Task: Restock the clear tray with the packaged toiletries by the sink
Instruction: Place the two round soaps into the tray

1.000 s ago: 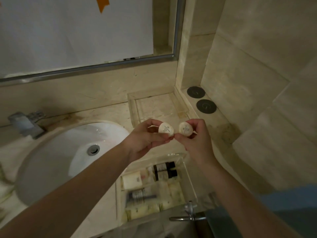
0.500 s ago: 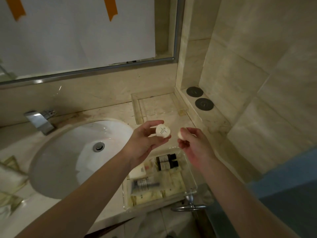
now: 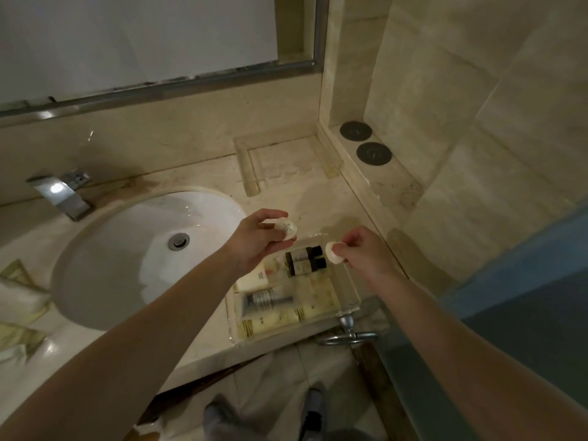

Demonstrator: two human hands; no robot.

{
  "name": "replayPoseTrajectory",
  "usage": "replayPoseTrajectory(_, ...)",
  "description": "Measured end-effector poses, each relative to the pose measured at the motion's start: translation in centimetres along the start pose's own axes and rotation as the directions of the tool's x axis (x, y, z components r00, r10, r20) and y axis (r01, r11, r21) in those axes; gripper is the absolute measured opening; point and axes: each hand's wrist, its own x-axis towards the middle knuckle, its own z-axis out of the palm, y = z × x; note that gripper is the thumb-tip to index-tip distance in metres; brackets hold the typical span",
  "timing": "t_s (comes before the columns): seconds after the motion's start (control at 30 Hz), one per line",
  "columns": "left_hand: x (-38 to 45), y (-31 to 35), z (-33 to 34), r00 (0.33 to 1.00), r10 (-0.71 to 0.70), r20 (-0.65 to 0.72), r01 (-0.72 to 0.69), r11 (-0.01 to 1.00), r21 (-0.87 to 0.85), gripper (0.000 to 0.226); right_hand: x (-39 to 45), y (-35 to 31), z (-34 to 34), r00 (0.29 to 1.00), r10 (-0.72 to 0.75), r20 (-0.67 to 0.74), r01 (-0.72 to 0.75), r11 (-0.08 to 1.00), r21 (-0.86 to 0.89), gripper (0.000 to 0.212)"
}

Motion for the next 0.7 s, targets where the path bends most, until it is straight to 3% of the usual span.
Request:
replayPoseTrajectory(0.13,0.5,-1.4,-0.3,0.999,-0.049,-0.004,0.049,0.997,0.062,0.032,-0.3,2.3,0.2,0.994,0.009,0.110,0.007,0.990,-0.144,0.030)
replayPoseTrajectory(0.27,0.6,-2.7,-0.7,0.997,-0.078,-0.016,0.079,0.995,0.063,0.032,-0.5,4.2,0.6,0.986,-0.054,0.158,0.112,0.916,-0.385,0.026)
replayPoseTrajectory(0.4,0.6,-3.5,-1.1,0.994,-0.103,-0.029,0.105,0.992,0.073,0.031,-0.5,4.9,2.1,0.981,-0.125,0.147,0.182,0.853,-0.490,0.019)
replayPoseTrajectory(0.7,0.5,-4.0,-1.4,0.988,-0.146,0.042,0.140,0.983,0.120,0.036,0.3,6.6,3.1,0.935,-0.327,0.139,0.316,0.585,-0.747,0.024)
